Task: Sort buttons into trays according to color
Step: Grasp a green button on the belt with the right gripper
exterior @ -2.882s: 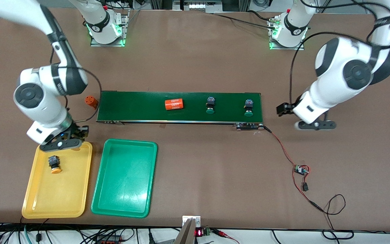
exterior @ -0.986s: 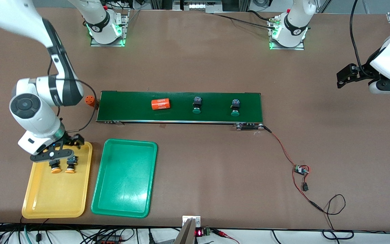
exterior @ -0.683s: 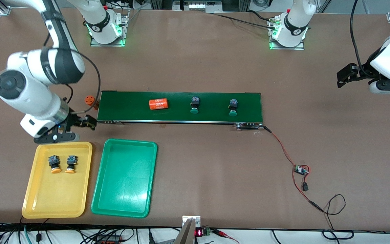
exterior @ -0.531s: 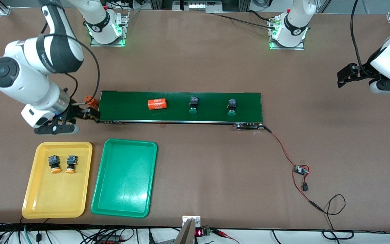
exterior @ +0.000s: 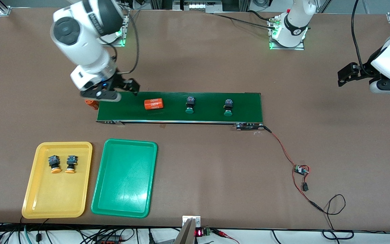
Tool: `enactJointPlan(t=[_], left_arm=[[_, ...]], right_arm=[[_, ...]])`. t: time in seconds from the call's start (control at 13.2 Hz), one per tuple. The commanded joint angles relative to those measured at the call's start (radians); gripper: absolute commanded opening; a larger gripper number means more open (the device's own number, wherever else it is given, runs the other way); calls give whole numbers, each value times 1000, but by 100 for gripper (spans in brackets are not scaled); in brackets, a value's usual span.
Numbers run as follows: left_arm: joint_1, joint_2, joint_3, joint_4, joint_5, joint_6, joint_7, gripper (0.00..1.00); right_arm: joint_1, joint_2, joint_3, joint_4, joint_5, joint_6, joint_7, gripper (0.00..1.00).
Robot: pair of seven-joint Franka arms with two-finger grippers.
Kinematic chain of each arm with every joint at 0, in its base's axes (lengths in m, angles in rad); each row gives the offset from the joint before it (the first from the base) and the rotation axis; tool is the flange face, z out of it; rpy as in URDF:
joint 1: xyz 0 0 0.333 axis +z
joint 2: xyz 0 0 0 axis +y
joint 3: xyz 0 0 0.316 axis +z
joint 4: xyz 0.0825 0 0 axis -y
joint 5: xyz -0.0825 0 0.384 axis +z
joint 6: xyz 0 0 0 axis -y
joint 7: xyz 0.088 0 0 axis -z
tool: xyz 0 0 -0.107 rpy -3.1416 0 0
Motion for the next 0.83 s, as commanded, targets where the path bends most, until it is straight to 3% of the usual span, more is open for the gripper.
enactJointPlan(t=[0.0,0.23,0.38,0.61,0.76], left_arm=[[-6,11,5,28,16,-23,19,100],[-3,11,7,30,13,-25,20,100],[-3,11,7,30,13,-25,20,100],[-3,11,7,31,11,-31,19,100],[-5,11,5,31,11,-34,19,100]], right_arm=[[-5,-20,69,-80,-14,83,123,100],[0,-13,124,-112,-60,129,238,100],[31,13,129,-112,-89,151,289,100],[71,99,129,-98,-226,191,373,100],[91,177,129,-52,-257,204,382,100]])
